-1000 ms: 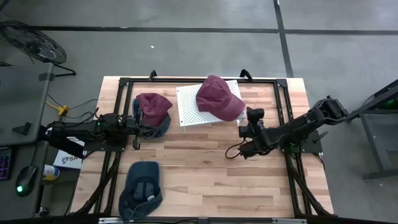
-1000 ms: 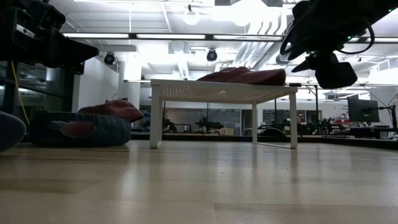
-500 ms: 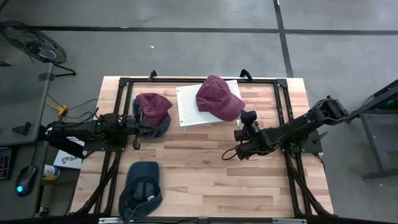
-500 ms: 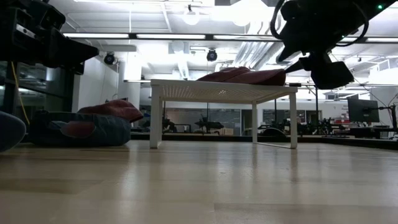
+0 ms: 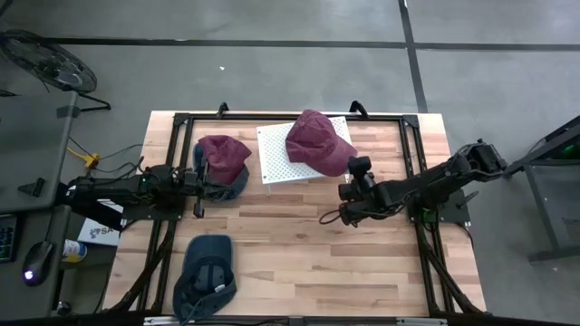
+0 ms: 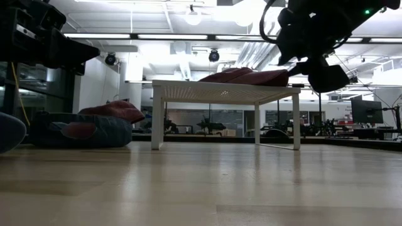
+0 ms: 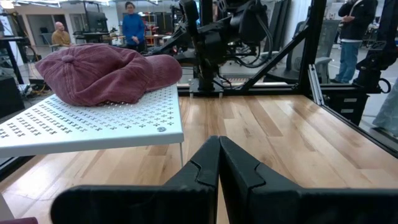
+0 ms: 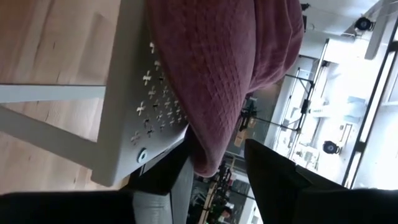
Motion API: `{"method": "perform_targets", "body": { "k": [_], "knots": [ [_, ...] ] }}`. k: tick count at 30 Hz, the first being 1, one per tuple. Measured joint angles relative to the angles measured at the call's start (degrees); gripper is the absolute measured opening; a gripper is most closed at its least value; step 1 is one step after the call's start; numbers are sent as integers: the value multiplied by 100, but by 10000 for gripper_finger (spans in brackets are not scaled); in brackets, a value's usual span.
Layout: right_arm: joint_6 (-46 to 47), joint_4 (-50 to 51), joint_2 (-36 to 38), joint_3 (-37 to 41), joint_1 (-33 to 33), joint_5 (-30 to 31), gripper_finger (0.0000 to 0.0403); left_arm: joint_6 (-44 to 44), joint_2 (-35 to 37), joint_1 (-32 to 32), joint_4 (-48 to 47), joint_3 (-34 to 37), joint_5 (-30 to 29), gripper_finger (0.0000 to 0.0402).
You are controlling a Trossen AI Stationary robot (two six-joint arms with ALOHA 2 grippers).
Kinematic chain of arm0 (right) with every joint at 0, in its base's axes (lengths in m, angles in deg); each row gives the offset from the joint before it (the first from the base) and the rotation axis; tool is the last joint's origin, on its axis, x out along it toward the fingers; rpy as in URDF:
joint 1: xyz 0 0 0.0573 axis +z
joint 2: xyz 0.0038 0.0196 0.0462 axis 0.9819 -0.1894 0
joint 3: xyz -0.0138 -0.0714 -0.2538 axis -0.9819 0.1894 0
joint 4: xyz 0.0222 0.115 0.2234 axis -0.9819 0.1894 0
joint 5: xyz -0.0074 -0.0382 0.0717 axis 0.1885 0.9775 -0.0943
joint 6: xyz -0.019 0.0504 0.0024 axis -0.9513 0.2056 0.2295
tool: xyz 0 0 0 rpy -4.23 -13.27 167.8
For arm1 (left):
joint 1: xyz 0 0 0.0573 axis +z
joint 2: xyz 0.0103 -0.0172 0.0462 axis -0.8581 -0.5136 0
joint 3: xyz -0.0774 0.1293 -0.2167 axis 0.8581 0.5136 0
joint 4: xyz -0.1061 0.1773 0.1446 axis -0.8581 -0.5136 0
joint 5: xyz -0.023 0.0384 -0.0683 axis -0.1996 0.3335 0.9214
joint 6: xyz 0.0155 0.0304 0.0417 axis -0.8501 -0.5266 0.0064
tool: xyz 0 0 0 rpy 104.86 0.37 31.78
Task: Pick & Place hat
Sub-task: Put the bottom red cap on the shelf
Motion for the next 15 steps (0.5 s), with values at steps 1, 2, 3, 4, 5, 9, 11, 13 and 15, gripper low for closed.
{"method": "perform_targets", "body": {
  "k": [1,2,3,4,5,9,11,13,15],
  "knots": [
    [-52,-44,0,0,-11,0,134,0,2,0,0,0,0,7],
    [-120,-86,0,0,-11,1,130,-2,2,0,0,0,0,7],
    [-216,-133,0,0,-11,2,125,-2,2,0,0,0,-1,7],
    [-314,-197,0,0,-11,-2,119,0,0,0,0,0,0,7],
    [-404,-271,0,0,-11,-15,112,-1,2,2,0,0,0,7],
    [-706,-498,0,0,-11,-34,80,-2,2,2,0,0,-2,7],
    [-710,-553,0,0,-11,-8,63,-2,0,0,0,0,-2,7],
    [-699,-568,0,0,-11,27,46,-1,0,2,0,0,-1,7],
    [-699,-616,2,0,-11,67,30,-2,2,1,0,0,-2,7]
  ]
}}
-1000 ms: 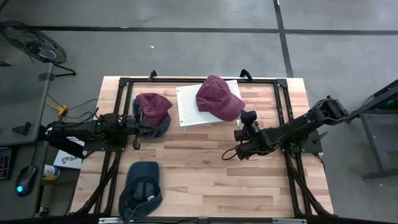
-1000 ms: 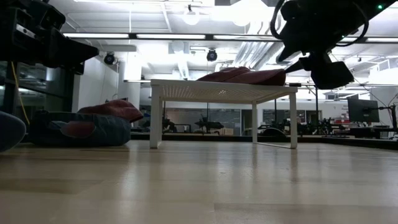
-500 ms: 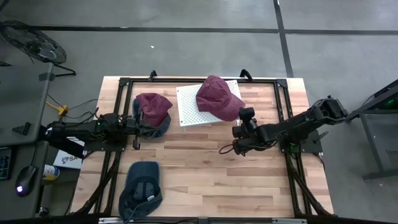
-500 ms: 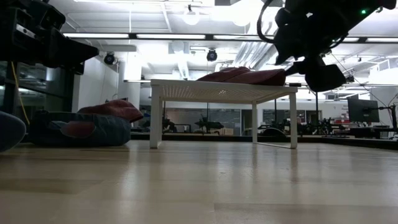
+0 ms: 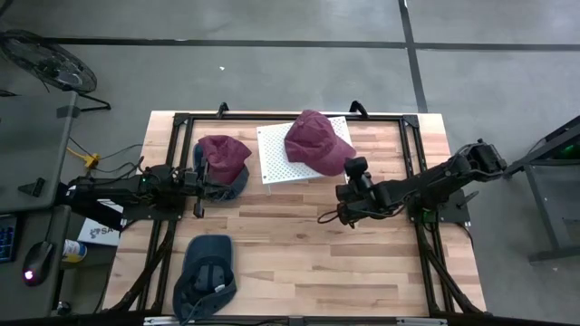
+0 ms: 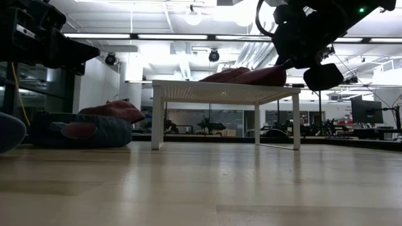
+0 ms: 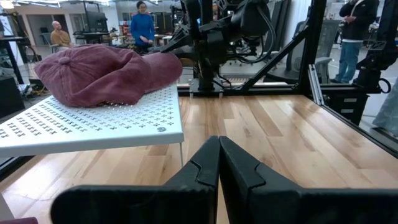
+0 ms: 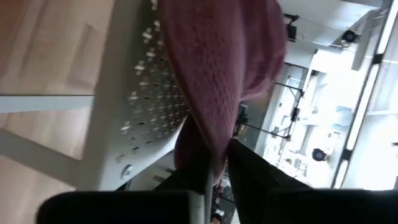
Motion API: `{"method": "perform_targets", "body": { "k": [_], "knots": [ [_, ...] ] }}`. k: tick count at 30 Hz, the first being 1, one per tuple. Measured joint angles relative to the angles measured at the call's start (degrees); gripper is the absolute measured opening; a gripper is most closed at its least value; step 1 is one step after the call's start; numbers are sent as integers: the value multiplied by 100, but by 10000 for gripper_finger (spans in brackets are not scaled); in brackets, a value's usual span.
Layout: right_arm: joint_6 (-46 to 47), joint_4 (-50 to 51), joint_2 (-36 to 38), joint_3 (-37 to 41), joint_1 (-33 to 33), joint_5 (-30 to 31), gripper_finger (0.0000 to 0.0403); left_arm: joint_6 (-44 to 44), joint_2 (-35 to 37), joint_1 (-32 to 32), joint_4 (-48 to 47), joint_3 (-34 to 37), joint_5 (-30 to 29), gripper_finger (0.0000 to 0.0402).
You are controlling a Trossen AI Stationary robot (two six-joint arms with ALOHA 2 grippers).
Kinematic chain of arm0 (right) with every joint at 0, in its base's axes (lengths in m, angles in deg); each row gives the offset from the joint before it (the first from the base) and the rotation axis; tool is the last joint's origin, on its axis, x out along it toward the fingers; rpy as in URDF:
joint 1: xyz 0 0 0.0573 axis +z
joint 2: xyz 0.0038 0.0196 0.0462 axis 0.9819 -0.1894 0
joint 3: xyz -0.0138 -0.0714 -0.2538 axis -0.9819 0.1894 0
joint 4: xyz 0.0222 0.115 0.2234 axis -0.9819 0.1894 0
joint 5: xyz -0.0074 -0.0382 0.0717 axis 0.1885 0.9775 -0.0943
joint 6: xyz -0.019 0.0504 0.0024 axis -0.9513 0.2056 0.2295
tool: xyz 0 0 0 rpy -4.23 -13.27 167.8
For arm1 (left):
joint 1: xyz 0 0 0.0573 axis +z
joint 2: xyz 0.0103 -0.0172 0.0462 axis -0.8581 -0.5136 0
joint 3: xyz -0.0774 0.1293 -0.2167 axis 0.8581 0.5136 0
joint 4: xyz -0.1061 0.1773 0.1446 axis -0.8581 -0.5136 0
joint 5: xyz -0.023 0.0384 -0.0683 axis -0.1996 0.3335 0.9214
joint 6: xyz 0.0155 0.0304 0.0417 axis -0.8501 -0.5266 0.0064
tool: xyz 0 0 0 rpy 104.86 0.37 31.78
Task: Pick & Place hat
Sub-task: Put the bottom red cap on the shelf
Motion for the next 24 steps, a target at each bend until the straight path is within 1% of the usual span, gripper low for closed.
{"method": "perform_targets", "body": {
  "k": [4,8,17,21,24],
  "knots": [
    [-2,-82,9,-4,0,76,10,2,1,0,0,0,2,7],
    [-2,-244,10,-4,0,141,8,-1,1,-2,0,0,2,7],
    [-35,-1057,220,-2,-28,349,8,2,-2,1,0,0,2,7],
    [-108,-1651,264,-2,-57,627,7,2,-2,1,-1,0,1,7],
    [-485,-2239,264,-2,-76,885,7,1,-2,0,0,0,0,7]
  ]
}}
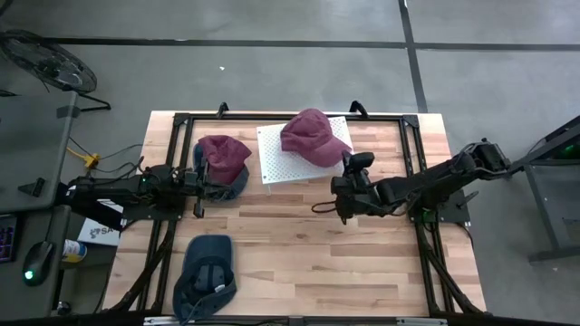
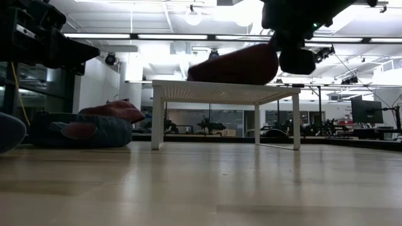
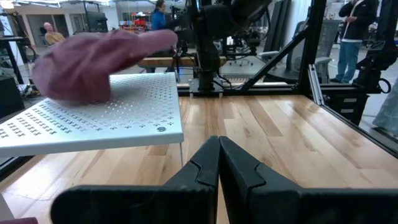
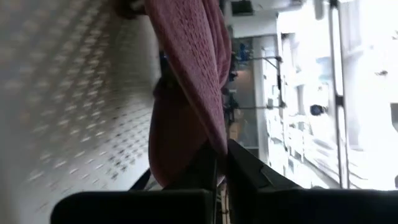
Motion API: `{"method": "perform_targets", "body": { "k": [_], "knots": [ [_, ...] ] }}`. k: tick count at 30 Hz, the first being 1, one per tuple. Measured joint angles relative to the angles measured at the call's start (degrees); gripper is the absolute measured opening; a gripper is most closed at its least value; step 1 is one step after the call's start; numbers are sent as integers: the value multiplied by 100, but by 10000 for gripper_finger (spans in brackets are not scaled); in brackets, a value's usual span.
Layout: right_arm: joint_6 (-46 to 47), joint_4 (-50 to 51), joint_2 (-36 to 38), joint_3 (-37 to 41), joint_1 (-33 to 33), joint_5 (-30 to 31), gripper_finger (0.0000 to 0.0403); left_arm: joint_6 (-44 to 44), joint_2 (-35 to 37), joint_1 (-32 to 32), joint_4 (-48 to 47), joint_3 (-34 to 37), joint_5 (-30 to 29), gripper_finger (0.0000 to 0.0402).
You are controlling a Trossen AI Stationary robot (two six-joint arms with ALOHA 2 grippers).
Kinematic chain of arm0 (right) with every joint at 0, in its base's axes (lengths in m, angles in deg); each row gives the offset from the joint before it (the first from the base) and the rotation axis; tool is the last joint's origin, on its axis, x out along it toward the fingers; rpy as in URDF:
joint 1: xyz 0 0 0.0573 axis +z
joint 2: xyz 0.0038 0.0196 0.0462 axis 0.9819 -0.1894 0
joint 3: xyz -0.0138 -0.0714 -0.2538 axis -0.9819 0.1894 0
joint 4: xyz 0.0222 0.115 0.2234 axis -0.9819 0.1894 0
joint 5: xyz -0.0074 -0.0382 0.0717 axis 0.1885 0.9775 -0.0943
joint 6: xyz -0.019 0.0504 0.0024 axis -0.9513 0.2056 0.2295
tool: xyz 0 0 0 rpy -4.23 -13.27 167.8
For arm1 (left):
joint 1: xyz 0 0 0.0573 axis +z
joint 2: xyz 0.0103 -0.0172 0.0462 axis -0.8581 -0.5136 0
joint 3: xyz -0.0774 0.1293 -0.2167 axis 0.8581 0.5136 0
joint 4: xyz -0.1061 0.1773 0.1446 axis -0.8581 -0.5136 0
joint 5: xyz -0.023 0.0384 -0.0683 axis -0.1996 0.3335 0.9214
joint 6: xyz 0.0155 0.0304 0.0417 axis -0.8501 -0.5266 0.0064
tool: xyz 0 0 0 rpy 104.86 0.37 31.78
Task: Pick & Place hat
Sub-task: Put the bottom red cap on the shelf
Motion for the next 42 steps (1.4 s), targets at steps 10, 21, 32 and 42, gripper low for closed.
{"method": "perform_targets", "body": {
  "k": [10,21,32,42],
  "knots": [
    [-1917,-2028,0,0,-169,779,7,0,2,0,0,0,0,7],
    [-1856,-1956,0,0,-381,792,7,0,1,1,0,0,0,7],
    [-1897,-1891,0,2,-379,790,7,0,0,1,0,0,0,7],
    [-1934,-1913,0,1,-377,770,7,0,2,1,0,0,0,7]
  ]
}}
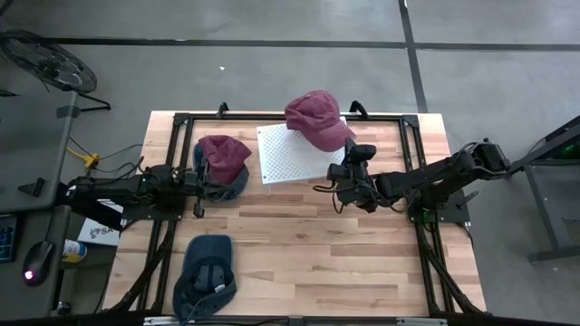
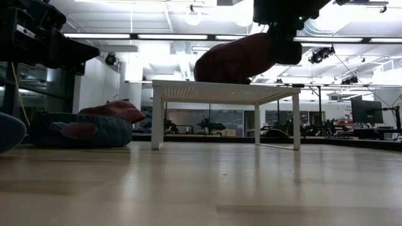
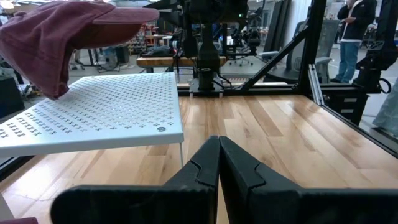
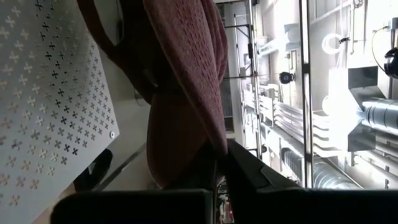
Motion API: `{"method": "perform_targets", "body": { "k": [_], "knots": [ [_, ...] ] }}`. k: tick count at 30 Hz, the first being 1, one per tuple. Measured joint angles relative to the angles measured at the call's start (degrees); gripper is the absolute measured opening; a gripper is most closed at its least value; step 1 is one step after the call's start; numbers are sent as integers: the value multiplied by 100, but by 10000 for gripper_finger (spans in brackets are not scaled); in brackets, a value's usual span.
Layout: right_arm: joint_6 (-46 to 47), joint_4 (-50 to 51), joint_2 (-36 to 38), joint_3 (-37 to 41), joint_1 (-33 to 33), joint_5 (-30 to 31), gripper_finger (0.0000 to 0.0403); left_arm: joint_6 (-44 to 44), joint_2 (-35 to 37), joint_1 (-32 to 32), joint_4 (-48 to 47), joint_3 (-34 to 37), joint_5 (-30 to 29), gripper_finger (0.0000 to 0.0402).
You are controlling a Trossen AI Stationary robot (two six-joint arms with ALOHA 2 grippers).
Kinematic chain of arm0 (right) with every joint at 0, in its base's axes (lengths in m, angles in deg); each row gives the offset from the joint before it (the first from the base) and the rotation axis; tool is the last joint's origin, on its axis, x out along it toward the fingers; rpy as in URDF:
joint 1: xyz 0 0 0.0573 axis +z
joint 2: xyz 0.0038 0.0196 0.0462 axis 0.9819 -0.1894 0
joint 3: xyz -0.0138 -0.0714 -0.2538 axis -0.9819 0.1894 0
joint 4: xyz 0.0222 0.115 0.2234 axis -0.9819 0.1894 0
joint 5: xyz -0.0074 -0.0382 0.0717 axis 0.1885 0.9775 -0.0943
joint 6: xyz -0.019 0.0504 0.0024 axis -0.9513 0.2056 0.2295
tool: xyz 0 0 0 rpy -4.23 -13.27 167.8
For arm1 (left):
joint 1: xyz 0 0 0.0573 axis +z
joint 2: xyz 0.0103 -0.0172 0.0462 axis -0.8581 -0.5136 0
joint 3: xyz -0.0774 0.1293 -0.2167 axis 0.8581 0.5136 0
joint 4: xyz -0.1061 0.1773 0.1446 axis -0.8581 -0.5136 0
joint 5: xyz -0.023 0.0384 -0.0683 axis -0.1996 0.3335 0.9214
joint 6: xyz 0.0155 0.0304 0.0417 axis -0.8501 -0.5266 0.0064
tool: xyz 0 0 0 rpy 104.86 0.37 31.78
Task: Pick & Place hat
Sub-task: Put the bottom red cap on the shelf
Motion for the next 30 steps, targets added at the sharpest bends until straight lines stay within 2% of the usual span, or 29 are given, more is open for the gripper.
{"method": "perform_targets", "body": {
  "k": [5,12,23,30],
  "knots": [
    [160,-1,0,1,-6,-369,7,-2,-2,0,0,0,0,7],
    [535,-20,0,-1,-178,-1409,7,0,-1,-2,0,0,2,7],
    [-305,-1035,0,-24,-433,-2059,7,-1,-1,-1,0,0,1,7],
    [-432,-442,-80,-896,-448,-2488,7,0,-2,0,0,0,0,7]
  ]
}}
